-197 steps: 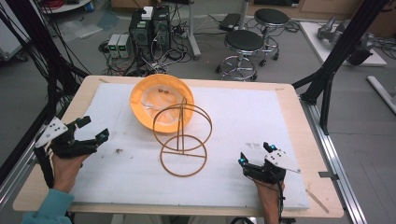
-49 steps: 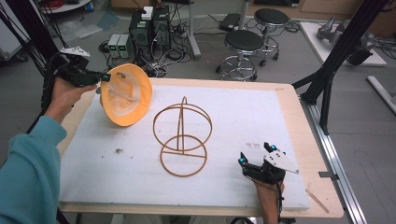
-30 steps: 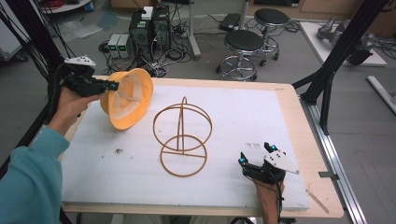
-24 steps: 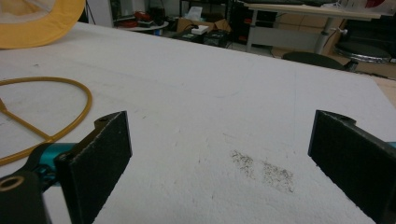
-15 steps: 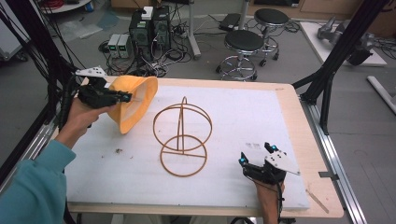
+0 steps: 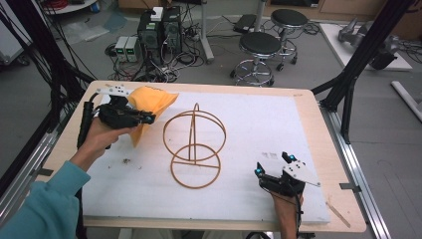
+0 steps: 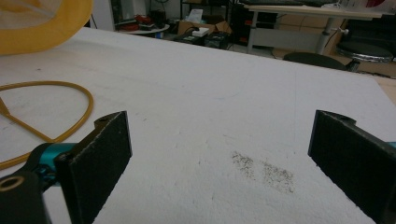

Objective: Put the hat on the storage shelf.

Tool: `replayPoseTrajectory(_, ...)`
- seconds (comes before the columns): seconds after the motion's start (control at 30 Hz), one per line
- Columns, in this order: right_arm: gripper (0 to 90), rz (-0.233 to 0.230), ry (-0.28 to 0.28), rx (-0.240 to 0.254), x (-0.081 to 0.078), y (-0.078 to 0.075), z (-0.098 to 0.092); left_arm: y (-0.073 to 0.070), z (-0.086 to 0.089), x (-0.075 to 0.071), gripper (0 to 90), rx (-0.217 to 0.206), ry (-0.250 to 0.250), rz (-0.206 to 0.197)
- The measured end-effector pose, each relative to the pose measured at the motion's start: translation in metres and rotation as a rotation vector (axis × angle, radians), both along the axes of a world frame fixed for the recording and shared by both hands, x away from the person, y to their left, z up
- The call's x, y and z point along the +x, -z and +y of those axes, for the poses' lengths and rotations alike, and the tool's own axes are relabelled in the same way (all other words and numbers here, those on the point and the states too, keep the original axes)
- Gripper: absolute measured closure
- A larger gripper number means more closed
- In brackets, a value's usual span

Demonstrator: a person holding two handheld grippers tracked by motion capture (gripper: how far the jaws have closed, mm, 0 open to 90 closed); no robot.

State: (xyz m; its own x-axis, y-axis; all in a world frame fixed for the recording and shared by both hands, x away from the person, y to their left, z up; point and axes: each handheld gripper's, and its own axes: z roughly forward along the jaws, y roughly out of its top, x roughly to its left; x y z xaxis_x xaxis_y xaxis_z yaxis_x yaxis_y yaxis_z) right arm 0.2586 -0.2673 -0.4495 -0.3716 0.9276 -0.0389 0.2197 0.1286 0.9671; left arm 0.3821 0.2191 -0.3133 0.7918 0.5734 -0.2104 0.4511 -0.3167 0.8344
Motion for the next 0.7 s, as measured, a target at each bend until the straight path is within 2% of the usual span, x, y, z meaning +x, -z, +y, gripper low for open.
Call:
replayPoseTrajectory(0.1, 4.9, -0.001, -0.001, -0.003, 0.0000, 0.0000, 0.0003, 0.0025, -0.0027, -0.0028, 70.5, -0.002, 0.017, 0.003)
replayPoseTrajectory(0.27, 4.9, -0.004, 0.001, -0.003, 0.0003, 0.0001, 0.0001, 0.0020, -0.0049, -0.0039, 42.0, -0.017, 0.026, 0.008)
replayPoseTrajectory(0.43, 4.8, 0.002, 0.001, -0.001, 0.0000, 0.0000, 0.0004, 0.0002, -0.0056, -0.0067, 26.6, -0.024, 0.028, 0.001)
replayPoseTrajectory(0.57, 4.9, 0.001, 0.001, -0.002, 0.0001, 0.0000, 0.0004, -0.0019, -0.0037, -0.0085, 21.3, -0.032, 0.027, -0.010)
replayPoseTrajectory(0.7, 4.8, 0.001, 0.002, -0.003, 0.0002, 0.0000, 0.0005, -0.0024, -0.0018, -0.0089, 16.3, -0.022, 0.007, -0.026)
